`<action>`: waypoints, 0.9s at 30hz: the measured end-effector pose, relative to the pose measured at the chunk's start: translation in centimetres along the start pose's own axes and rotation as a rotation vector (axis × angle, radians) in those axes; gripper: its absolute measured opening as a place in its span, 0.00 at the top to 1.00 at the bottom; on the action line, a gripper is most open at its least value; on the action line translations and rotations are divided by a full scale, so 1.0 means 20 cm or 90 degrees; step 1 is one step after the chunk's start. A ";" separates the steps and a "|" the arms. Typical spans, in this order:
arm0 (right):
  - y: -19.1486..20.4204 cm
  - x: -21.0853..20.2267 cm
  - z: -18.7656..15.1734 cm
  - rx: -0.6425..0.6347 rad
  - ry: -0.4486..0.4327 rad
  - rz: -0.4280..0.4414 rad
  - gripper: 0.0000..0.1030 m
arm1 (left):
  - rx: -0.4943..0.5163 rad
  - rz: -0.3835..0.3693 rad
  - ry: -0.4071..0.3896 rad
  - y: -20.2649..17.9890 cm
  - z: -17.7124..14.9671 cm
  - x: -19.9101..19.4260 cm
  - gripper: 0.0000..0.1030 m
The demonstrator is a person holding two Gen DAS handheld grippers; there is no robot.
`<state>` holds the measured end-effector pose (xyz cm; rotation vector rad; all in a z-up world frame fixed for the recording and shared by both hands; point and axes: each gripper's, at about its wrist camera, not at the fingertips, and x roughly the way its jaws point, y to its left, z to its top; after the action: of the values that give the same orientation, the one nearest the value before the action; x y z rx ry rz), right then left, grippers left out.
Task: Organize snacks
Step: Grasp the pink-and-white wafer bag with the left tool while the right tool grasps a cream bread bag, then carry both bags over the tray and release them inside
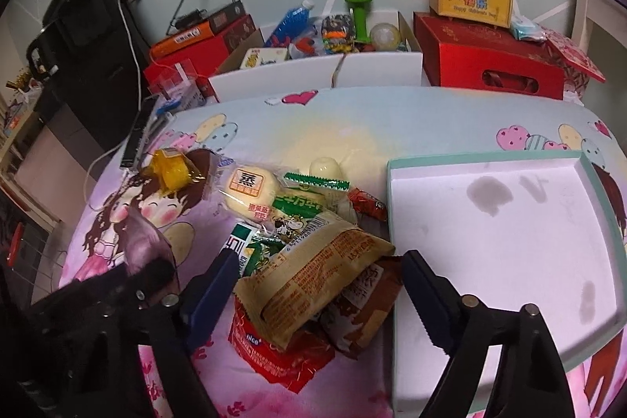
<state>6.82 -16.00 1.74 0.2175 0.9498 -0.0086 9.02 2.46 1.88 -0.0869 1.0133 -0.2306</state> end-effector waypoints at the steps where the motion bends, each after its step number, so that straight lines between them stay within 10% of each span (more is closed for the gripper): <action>1: 0.00 0.02 0.00 0.003 0.007 -0.002 0.19 | -0.002 0.002 0.000 0.00 0.01 0.00 0.59; 14: -0.01 0.19 -0.02 0.014 0.066 -0.024 0.24 | 0.001 0.001 0.009 -0.02 0.11 0.07 0.59; 27: -0.02 0.15 -0.02 0.013 0.031 -0.007 0.57 | 0.004 0.003 0.018 -0.04 0.08 0.08 0.59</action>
<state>8.19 -16.16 -0.89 0.2315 0.9996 -0.0232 11.18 1.30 1.53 -0.0767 1.0401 -0.2314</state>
